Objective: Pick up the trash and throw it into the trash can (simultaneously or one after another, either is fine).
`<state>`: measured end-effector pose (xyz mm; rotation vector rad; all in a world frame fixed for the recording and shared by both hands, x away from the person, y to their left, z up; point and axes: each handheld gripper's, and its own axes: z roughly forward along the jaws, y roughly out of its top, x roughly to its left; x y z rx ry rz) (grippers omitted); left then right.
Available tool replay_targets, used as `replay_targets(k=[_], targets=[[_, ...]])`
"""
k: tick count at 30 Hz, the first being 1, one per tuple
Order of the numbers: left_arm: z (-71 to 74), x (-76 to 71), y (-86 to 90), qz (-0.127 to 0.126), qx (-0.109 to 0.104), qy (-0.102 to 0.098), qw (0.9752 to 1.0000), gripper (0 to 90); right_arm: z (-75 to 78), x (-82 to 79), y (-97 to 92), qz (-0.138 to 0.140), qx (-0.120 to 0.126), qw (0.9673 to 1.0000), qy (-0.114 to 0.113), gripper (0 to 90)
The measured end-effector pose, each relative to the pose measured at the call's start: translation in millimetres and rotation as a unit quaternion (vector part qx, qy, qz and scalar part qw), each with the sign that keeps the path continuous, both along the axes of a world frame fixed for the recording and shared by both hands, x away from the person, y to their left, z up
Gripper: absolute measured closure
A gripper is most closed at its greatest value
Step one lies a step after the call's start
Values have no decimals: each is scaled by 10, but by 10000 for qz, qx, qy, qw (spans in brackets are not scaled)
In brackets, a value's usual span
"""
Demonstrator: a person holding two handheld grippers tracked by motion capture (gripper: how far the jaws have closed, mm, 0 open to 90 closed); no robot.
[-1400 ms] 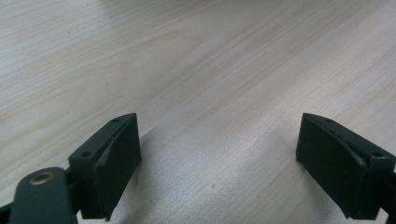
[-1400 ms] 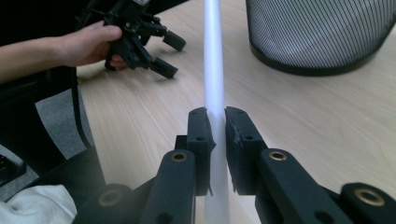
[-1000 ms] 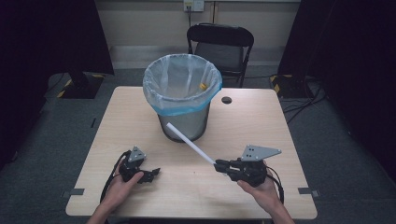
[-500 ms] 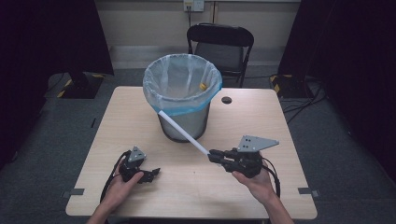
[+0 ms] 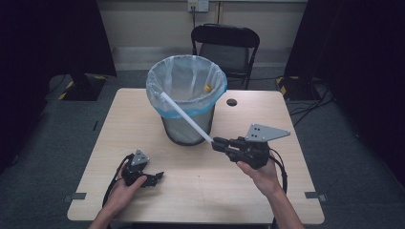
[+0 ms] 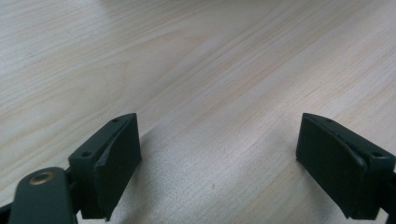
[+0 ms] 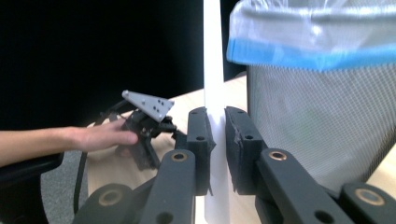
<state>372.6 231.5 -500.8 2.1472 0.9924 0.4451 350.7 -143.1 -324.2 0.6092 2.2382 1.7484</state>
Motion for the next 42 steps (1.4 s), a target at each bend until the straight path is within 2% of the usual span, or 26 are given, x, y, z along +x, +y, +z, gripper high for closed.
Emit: replay_targets(k=[7,15,23,39,42], targets=[[0,0,1,-5,1,5,10000,135,244,145,133,35,183,9997,-187,810],[1,0,1,-3,2,4,10000,135,385,283,229,36,364,9991,-224,810],[1,0,1,-6,5,8,10000,135,580,415,281,-14,382,9988,-310,810],[1,0,1,-8,4,7,10000,135,805,697,405,-115,448,9984,-320,810],[1,0,1,-5,3,6,10000,135,825,787,444,-110,531,9983,-233,810]])
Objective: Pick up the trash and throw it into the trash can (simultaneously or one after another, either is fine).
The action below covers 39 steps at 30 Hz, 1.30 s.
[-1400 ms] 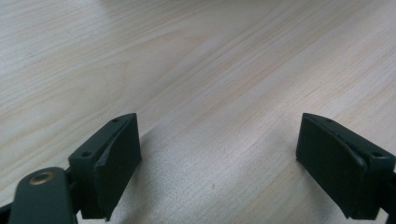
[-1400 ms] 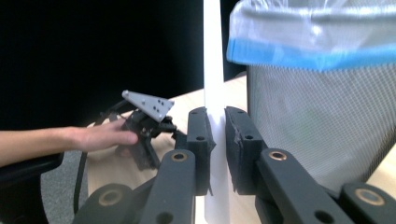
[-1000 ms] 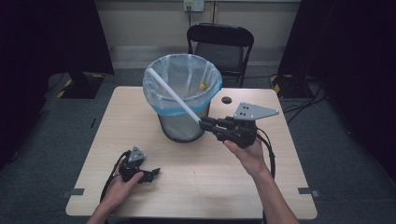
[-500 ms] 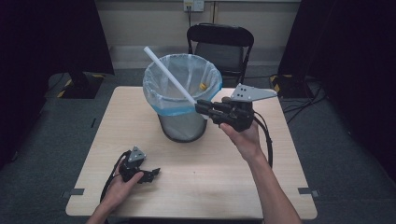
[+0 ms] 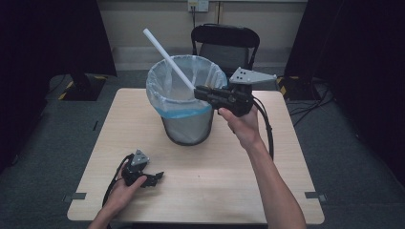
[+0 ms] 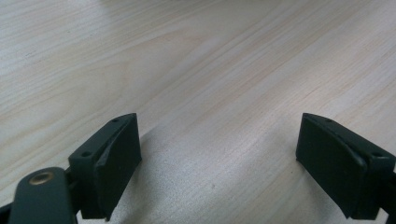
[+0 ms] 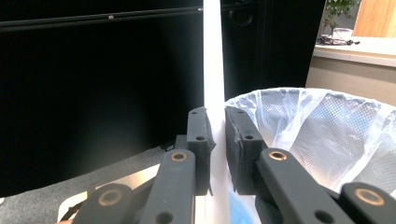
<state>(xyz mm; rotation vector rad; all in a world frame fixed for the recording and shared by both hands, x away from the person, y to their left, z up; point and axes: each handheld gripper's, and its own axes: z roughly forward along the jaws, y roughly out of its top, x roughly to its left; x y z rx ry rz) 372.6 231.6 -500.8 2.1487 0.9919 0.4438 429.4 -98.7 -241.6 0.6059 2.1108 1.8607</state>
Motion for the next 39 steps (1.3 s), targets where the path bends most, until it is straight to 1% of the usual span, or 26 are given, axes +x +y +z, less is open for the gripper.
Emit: replay_targets(k=[3,8,10,11,13,18,20,24,29,30,32,36,39], targets=[[0,0,0,0,0,0,10000,135,21,29,17,-4,15,10000,5,810],[0,0,0,0,-1,-1,10000,135,129,105,51,-73,5,10000,-50,810],[0,0,-1,1,-3,-1,10000,135,133,123,60,-84,-31,9999,-47,810],[0,0,0,-1,-1,-1,10000,135,123,162,74,-123,-85,9999,-14,810],[0,0,0,1,-1,0,10000,135,119,197,81,-153,-97,9998,11,810],[0,0,0,-1,-2,0,10000,135,159,273,96,-216,-59,9997,34,809],[0,0,0,-2,1,1,10000,135,181,345,110,-288,-70,9995,58,810],[0,0,0,-3,0,2,10000,135,190,408,120,-342,-103,9993,99,809],[1,0,0,1,3,-3,10000,135,178,481,138,-389,-59,9991,147,809],[1,0,0,2,2,-4,10000,135,171,525,152,-416,-90,9989,179,809],[0,0,0,-1,0,1,10000,135,169,545,161,-426,-113,9988,207,808],[0,-1,-2,17,18,-5,10000,135,167,610,172,-483,-276,9982,235,807],[0,1,0,0,-8,1,10000,135,164,657,160,-562,-290,9976,290,807]])
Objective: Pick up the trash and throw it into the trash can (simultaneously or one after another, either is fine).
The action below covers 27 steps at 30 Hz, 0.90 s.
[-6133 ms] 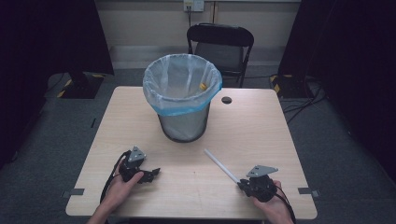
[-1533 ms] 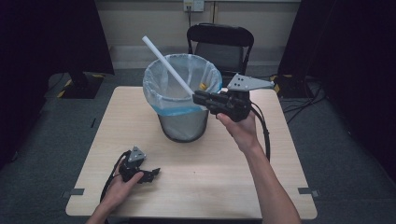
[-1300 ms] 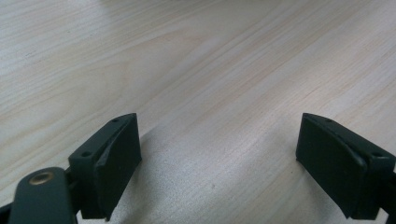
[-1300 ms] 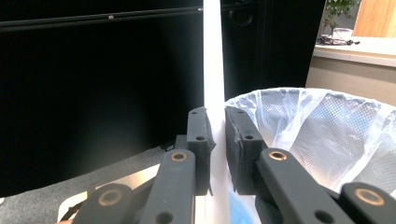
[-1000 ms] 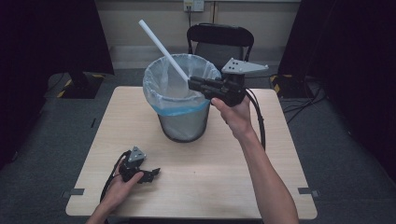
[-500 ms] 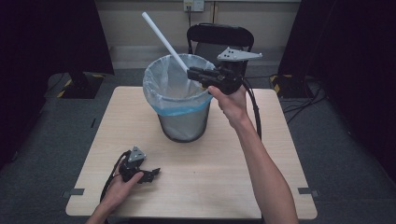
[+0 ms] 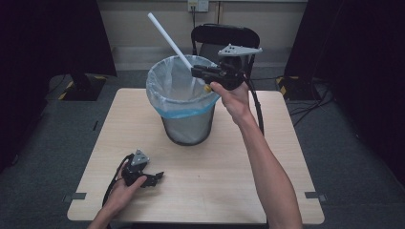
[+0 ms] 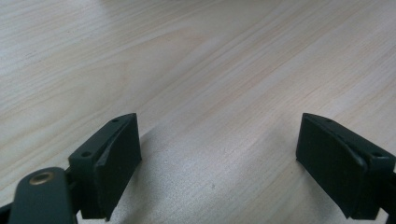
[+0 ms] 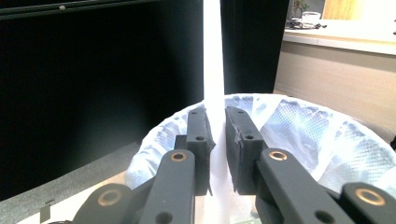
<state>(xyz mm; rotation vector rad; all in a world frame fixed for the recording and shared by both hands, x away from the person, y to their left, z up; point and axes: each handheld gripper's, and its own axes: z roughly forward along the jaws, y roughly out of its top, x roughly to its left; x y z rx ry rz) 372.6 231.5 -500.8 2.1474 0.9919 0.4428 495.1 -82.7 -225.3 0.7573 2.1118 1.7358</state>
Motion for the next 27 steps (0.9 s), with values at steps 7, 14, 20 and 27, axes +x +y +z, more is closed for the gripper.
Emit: replay_targets(k=[7,14,20,27], targets=[[-3,-2,-5,33,-39,-5,10000,135,-20,117,-1,-63,-93,9998,157,803],[-3,-2,-5,32,-39,-5,10000,135,-74,178,24,-66,-180,9995,244,692],[-3,-2,-5,30,-39,-4,10000,135,-76,155,56,-228,-92,9994,225,440],[-3,-2,-5,32,-38,-5,10000,135,-96,175,68,-299,-237,9987,337,299]])
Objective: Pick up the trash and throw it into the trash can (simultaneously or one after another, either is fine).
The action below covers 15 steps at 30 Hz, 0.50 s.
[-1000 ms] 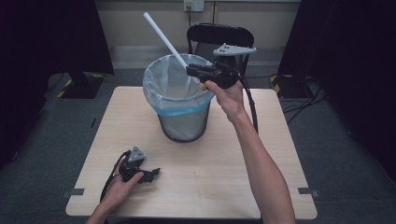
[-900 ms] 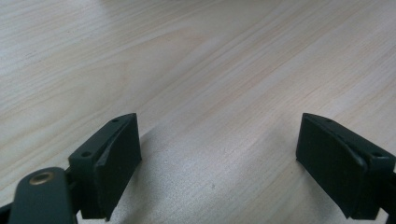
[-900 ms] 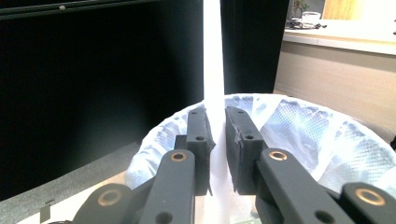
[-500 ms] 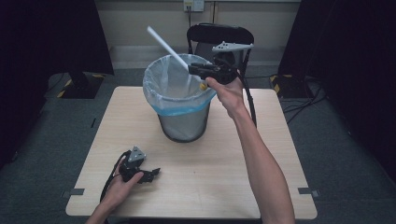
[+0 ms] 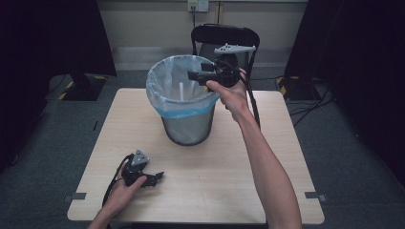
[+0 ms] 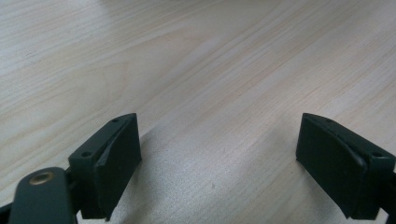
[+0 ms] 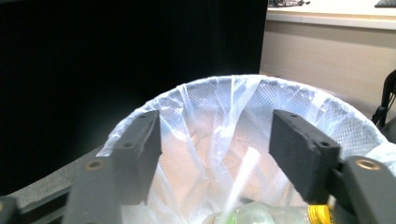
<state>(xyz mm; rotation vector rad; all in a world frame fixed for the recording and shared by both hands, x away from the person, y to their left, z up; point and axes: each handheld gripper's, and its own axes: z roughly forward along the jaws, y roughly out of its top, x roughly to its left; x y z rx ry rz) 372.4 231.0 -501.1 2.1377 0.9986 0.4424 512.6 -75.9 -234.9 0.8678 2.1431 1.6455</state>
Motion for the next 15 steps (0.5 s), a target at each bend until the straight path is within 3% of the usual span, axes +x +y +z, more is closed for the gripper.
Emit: replay_targets(k=[1,4,15], targets=[[0,0,0,0,0,0,10000,135,0,0,0,0,0,10000,0,299],[0,0,0,0,-2,-1,10000,135,16,-20,-12,-45,60,10000,-32,185],[1,0,3,-20,22,14,10000,135,78,-144,-104,-114,204,9996,-134,155]])
